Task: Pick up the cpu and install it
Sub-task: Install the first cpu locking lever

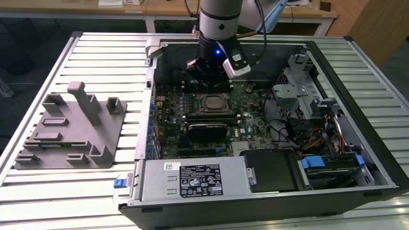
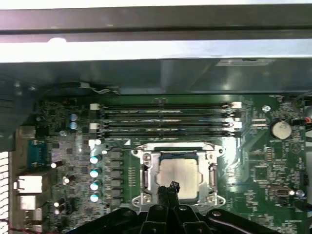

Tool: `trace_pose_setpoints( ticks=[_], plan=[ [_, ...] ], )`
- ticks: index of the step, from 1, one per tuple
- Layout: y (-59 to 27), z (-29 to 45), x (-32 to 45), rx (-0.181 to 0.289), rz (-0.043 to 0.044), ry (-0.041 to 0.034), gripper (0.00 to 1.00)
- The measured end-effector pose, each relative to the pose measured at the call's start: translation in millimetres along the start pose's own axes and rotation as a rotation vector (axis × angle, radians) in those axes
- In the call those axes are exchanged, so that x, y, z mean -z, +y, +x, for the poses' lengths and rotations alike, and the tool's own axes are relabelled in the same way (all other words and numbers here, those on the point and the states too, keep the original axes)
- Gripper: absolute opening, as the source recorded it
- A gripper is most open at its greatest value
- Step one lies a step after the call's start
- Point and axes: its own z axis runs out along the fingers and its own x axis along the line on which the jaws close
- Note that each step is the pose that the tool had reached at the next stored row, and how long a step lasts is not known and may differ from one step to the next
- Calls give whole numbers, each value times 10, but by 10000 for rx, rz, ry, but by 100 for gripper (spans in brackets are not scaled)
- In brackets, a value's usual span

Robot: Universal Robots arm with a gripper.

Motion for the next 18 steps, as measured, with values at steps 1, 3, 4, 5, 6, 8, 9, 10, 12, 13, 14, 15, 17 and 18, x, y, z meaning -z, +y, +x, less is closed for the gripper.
trace_pose_setpoints(
  ticks=[1, 3, 4, 5, 6, 8, 9, 10, 12, 13, 14, 15, 17, 18],
  plan=[
    [-1, 22, 0, 0, 1, -1, 11],
    [-2, 70, -1, 0, 0, -4, 11],
    [-2, 95, -1, 1, 0, -6, 11],
    [-3, 122, -1, 0, 0, -8, 11],
    [-4, 150, -2, 0, 0, -12, 11],
    [-5, 206, -3, 1, 0, -19, 11],
    [-6, 238, -3, 1, -1, -24, 11],
    [-7, 272, -3, 1, 0, -29, 11],
    [-9, 332, -4, 2, -1, -38, 11],
    [-9, 361, -5, 2, -1, -42, 11],
    [-10, 389, -5, 2, -1, -45, 11],
    [-11, 419, -6, 2, -1, -49, 11],
    [-12, 468, -6, 2, -1, -55, 11],
    [-13, 486, -6, 2, -2, -56, 11]
  ],
)
